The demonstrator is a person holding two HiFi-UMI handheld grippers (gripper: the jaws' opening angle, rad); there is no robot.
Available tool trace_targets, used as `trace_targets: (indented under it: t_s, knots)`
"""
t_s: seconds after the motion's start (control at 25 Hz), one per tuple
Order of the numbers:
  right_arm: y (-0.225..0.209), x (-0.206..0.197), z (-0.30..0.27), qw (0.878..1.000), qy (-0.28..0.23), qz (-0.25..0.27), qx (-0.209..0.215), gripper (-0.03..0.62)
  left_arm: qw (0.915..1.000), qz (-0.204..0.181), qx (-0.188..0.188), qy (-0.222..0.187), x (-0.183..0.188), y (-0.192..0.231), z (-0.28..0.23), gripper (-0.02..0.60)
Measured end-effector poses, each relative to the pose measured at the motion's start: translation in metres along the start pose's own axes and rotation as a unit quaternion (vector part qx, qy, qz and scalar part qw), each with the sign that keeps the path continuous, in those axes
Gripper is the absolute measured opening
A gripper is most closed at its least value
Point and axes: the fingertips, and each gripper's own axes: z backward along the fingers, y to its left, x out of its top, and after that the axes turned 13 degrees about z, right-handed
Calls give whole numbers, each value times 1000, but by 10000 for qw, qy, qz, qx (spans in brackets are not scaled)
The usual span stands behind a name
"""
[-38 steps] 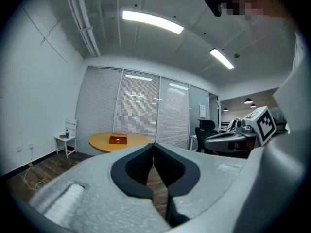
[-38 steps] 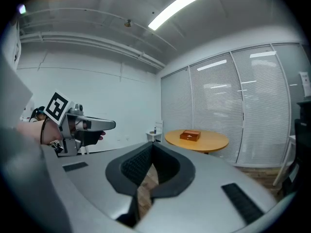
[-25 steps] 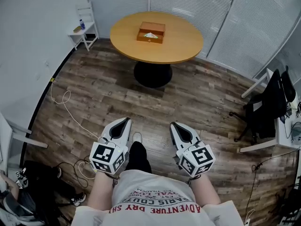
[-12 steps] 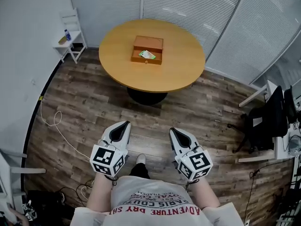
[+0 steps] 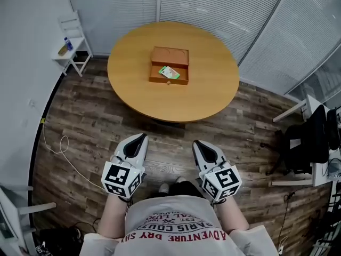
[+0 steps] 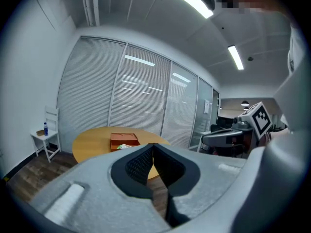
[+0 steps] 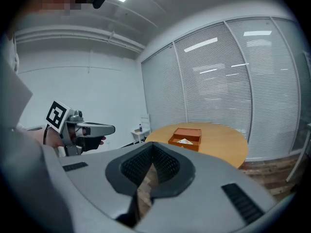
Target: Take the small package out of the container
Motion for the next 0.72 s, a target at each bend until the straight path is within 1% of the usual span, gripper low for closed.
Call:
trace_targets:
  t_s: [0.28,0.44,0.72]
  knots:
    - [-32,0,-72,9998,54,85,180,8,9997,89,217,-23,9,48,-48,11]
    - [-68,7,-128,9995,49,99,295,8,9993,94,359,-59,30,81,-92,11]
    - [-143,24,-236,9979,221,142,600,9,9986,165,510,1,77,137,-191,11]
